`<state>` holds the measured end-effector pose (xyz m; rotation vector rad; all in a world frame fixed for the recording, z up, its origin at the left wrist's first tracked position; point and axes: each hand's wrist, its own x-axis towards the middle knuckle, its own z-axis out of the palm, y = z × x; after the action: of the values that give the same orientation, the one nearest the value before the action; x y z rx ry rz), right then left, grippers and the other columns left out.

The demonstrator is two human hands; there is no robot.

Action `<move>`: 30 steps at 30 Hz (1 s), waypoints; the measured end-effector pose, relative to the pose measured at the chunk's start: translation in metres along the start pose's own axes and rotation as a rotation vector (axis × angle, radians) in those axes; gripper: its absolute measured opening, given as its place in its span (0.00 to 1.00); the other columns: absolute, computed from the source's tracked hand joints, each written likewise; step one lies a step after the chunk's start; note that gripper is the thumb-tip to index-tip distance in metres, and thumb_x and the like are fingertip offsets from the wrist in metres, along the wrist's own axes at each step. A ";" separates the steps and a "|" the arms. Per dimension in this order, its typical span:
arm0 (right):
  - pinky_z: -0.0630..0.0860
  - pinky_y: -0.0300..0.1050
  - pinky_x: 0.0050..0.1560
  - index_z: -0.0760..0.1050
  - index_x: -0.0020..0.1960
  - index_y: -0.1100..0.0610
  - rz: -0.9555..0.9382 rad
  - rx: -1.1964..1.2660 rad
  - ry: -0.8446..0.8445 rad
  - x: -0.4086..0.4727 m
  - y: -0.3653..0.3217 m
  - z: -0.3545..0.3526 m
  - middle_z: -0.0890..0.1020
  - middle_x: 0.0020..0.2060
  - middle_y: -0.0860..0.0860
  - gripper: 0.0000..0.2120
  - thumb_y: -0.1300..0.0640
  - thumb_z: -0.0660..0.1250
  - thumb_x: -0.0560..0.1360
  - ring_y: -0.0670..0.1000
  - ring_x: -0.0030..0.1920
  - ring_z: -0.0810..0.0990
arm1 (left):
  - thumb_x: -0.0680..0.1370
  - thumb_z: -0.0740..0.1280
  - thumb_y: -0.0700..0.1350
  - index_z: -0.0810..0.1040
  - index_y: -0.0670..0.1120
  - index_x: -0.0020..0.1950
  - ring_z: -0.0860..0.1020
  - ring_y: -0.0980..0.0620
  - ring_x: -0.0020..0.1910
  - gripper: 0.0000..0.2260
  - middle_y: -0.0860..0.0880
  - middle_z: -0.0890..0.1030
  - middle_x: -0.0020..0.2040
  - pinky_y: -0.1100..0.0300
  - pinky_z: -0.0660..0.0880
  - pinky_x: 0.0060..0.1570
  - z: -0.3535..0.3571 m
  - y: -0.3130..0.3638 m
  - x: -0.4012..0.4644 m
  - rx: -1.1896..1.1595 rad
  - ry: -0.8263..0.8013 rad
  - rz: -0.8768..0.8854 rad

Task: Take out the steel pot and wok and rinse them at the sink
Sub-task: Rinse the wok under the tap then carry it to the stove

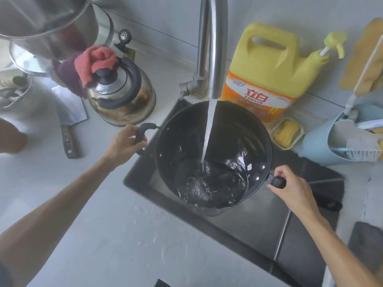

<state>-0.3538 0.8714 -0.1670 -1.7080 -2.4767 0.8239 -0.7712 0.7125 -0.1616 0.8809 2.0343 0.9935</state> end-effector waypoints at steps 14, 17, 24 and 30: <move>0.71 0.47 0.37 0.73 0.44 0.53 0.126 -0.114 -0.205 0.016 0.009 -0.006 0.80 0.39 0.48 0.14 0.52 0.75 0.64 0.56 0.40 0.78 | 0.71 0.69 0.40 0.71 0.59 0.45 0.82 0.53 0.37 0.14 0.59 0.82 0.39 0.44 0.79 0.47 0.009 0.004 -0.003 -0.011 0.079 0.130; 0.71 0.44 0.36 0.79 0.32 0.52 0.127 -0.087 -0.416 0.024 0.014 -0.008 0.84 0.32 0.49 0.08 0.49 0.72 0.66 0.51 0.38 0.81 | 0.73 0.69 0.36 0.72 0.56 0.46 0.82 0.50 0.39 0.14 0.54 0.83 0.41 0.42 0.80 0.44 0.007 0.004 -0.001 -0.036 0.060 0.172; 0.76 0.47 0.44 0.78 0.41 0.54 0.027 -0.102 -0.326 0.011 0.021 -0.013 0.82 0.35 0.55 0.11 0.46 0.69 0.71 0.55 0.41 0.81 | 0.73 0.68 0.34 0.71 0.48 0.48 0.83 0.49 0.37 0.11 0.56 0.83 0.42 0.49 0.81 0.42 0.005 0.011 0.001 -0.014 0.016 0.207; 0.71 0.49 0.37 0.78 0.44 0.51 -0.060 -0.287 -0.061 -0.004 0.011 -0.018 0.80 0.31 0.52 0.07 0.48 0.69 0.72 0.62 0.42 0.81 | 0.73 0.70 0.34 0.74 0.58 0.48 0.82 0.59 0.41 0.18 0.63 0.83 0.42 0.65 0.78 0.47 0.002 0.005 -0.002 0.109 0.019 0.275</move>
<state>-0.3378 0.8784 -0.1552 -1.6972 -2.7871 0.5447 -0.7673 0.7145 -0.1578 1.2390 2.0353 1.0456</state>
